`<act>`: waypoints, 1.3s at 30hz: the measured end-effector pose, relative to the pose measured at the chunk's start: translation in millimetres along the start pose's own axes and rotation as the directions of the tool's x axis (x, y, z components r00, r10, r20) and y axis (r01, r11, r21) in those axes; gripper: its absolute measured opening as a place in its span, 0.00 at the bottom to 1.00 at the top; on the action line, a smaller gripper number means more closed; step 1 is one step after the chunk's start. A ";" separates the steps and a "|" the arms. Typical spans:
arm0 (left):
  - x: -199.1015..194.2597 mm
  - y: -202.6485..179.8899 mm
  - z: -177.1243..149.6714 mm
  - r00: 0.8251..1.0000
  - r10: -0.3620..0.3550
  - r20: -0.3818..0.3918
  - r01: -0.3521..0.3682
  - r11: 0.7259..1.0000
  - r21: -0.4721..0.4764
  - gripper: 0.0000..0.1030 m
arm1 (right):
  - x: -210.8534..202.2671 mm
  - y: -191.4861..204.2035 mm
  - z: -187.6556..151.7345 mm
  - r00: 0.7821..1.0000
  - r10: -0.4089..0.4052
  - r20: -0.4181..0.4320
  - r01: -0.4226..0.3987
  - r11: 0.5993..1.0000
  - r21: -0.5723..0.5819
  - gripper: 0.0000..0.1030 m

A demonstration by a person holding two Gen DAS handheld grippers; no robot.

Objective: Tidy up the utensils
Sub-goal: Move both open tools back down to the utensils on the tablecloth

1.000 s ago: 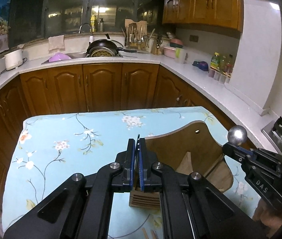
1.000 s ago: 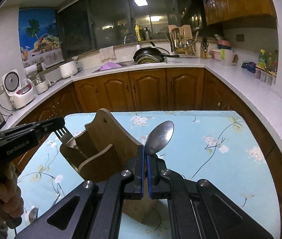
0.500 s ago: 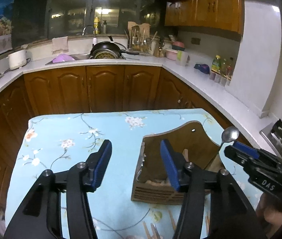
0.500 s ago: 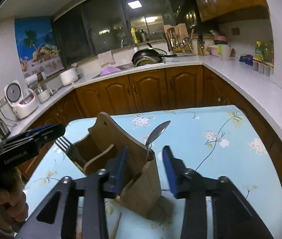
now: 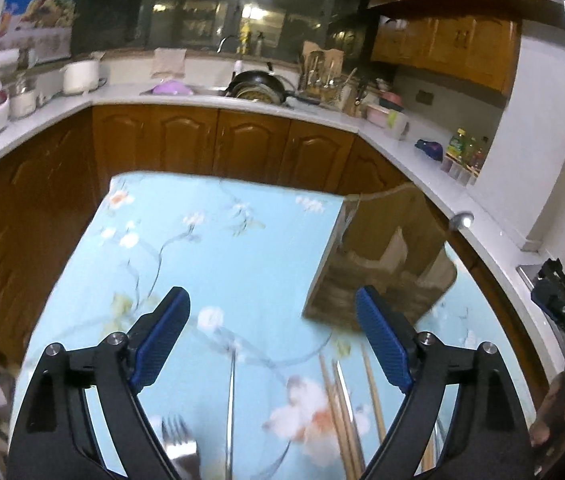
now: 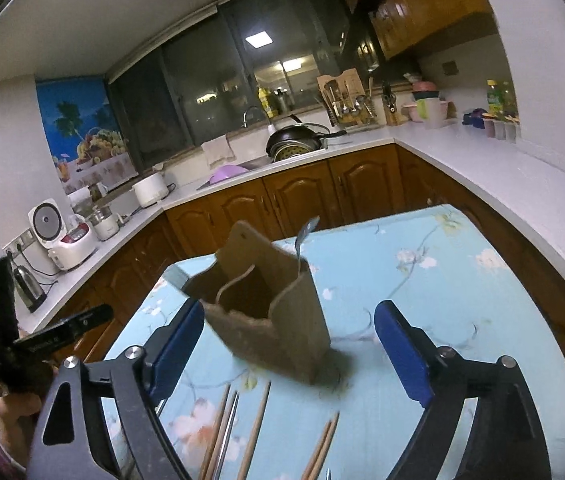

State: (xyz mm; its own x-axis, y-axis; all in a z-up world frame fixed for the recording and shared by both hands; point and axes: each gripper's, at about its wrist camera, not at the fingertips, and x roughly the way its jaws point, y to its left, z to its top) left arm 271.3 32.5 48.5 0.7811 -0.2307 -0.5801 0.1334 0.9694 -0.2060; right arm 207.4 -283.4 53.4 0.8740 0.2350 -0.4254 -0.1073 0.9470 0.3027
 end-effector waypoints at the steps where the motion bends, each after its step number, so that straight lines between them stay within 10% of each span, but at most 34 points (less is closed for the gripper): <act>1: -3.5 2.2 -6.9 1.000 0.000 -0.008 0.000 1.000 -0.007 0.84 | -6.7 0.9 -5.0 1.000 -0.002 0.002 0.002 1.000 0.003 0.87; 12: -24.0 26.4 -84.1 0.993 0.021 -0.112 -0.028 0.997 -0.068 0.84 | -40.1 7.9 -65.6 0.998 -0.054 -0.041 0.054 0.998 -0.013 0.87; 25: -21.9 32.3 -96.1 0.988 0.043 -0.147 -0.053 0.996 -0.065 0.84 | -25.6 21.7 -96.3 0.992 -0.052 -0.113 0.048 0.998 -0.037 0.86; 39: 36.8 29.3 -69.9 0.965 0.071 -0.251 -0.074 0.997 -0.001 0.61 | 50.2 35.7 -100.9 0.963 -0.027 -0.269 0.017 0.999 -0.041 0.49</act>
State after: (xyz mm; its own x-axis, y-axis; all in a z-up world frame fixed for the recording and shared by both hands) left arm 261.2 46.5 -34.0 0.6105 -0.1744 -0.7726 0.0747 0.9838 -0.1631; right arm 199.6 -215.7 -43.1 0.7168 0.2592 -0.6473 -0.1122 0.9591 0.2598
